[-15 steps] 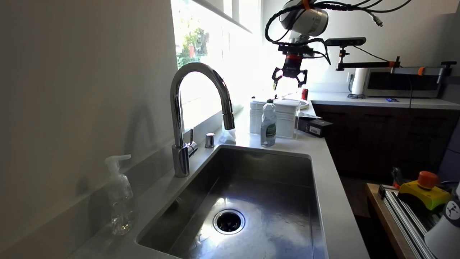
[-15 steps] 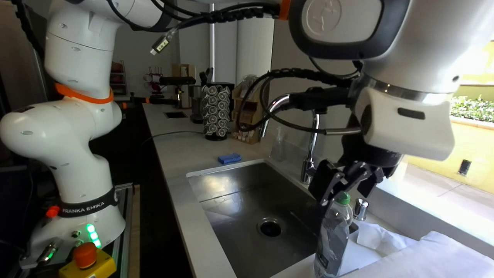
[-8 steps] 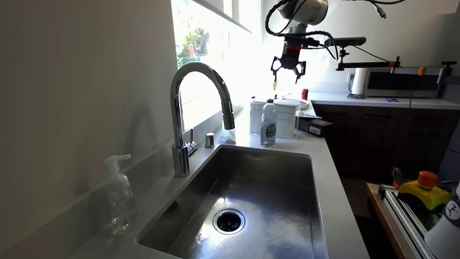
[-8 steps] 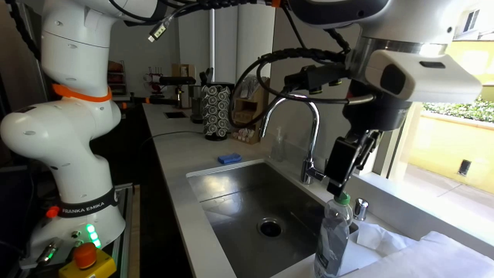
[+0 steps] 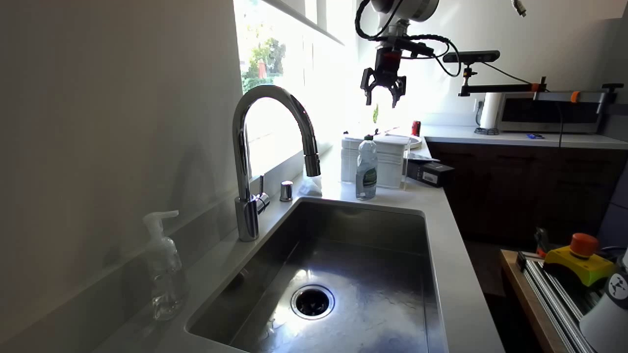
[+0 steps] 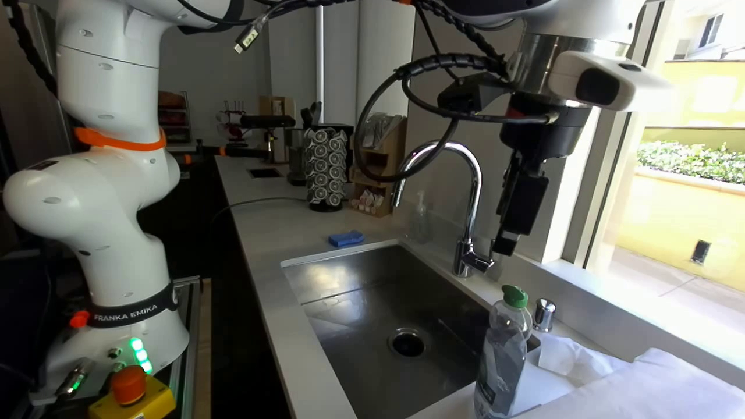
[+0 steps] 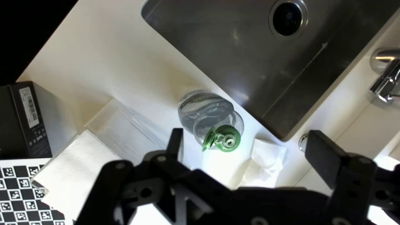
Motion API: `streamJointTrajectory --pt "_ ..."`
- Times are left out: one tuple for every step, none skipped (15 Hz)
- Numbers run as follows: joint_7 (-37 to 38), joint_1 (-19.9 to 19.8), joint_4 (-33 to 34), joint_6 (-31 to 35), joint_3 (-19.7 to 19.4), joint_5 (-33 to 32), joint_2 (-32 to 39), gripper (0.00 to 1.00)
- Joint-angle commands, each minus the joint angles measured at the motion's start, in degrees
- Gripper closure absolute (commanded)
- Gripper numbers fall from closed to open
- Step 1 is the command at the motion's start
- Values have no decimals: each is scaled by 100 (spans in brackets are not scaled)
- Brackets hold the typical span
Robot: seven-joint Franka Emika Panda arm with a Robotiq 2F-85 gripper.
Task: Pour some dishwashing liquid in the sink.
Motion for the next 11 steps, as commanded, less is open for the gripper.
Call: streamJointTrajectory --pt "-768 137 -118 -249 79 -469 -227 0" --pt "-977 173 -143 -214 102 -592 -242 0" --pt "-1147 211 -175 -127 124 -717 -281 0" --pt "-1287 239 -225 -28 146 -803 -324 0" --pt "-1397 267 -268 70 162 -880 -367 0" --pt "-1127 197 31 -116 121 -636 -127 0" --pt "-1144 210 41 -113 128 -649 -130 0" --pt "-1135 211 49 -113 128 -648 -126 0" --pt "-1135 207 49 -113 125 -648 -122 0" --pt "-1135 203 49 -113 120 -648 -116 0" --pt "-1135 202 49 -113 117 -648 -115 0"
